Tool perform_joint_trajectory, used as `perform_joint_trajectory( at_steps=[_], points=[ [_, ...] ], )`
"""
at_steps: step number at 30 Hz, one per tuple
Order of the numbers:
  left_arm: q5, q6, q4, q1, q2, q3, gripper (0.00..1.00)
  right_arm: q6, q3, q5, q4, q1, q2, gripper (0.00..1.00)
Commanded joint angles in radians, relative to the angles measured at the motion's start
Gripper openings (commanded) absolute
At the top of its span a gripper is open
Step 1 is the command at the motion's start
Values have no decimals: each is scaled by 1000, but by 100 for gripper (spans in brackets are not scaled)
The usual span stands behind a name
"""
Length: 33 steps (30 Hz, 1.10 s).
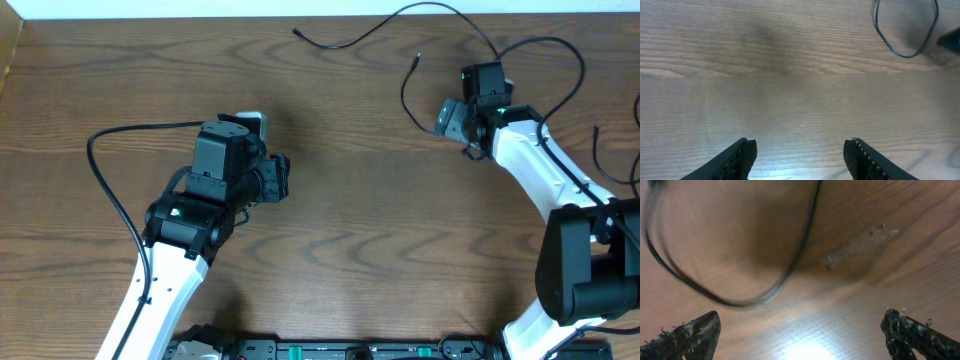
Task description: Untangle cables
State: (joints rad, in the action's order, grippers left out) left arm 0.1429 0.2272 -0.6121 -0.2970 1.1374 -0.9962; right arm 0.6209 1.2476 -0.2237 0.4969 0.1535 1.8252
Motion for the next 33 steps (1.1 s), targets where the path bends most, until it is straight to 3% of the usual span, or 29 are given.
perform_joint_trajectory(
  at_steps=[1, 8, 15, 18, 20, 25, 29, 33],
  points=[
    [-32, -29, 3, 4, 4, -16, 62, 216, 0, -56, -63, 14, 26, 99],
    [-31, -32, 3, 4, 8, -16, 62, 368, 0, -111, -93, -58, 67, 92],
    [-27, -32, -9, 4, 8, -16, 62, 315, 0, -105, -37, -89, 146, 93],
    [-27, -32, -13, 4, 8, -16, 61, 215, 0, -61, -53, -88, 180, 90],
    [-27, -32, -13, 4, 8, -16, 61, 45, 0, 49, -120, -88, 202, 91],
    [-27, -32, -24, 4, 8, -16, 61, -563, 11, 470, -242, -89, 200, 98],
    [-27, -32, -24, 4, 8, -16, 62, -671, 29, 548, -239, -89, 200, 97],
    [-27, -32, -24, 4, 8, -16, 62, -610, 29, 492, -235, -88, 203, 95]
  ],
)
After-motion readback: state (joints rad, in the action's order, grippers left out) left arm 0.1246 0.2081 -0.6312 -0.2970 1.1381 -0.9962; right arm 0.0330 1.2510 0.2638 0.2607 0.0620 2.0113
